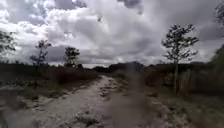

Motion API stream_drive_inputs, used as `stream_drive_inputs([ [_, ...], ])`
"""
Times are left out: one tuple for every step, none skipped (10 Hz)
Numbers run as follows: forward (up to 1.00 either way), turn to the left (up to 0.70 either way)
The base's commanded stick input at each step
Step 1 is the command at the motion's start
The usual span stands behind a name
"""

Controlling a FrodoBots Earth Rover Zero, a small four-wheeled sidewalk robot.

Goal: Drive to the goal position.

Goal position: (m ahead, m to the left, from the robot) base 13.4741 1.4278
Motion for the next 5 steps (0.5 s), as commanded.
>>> stream_drive_inputs([
  [0.69,0.01],
  [0.69,0.01],
  [0.69,0.01],
  [0.69,0.01],
  [0.69,0.01],
])
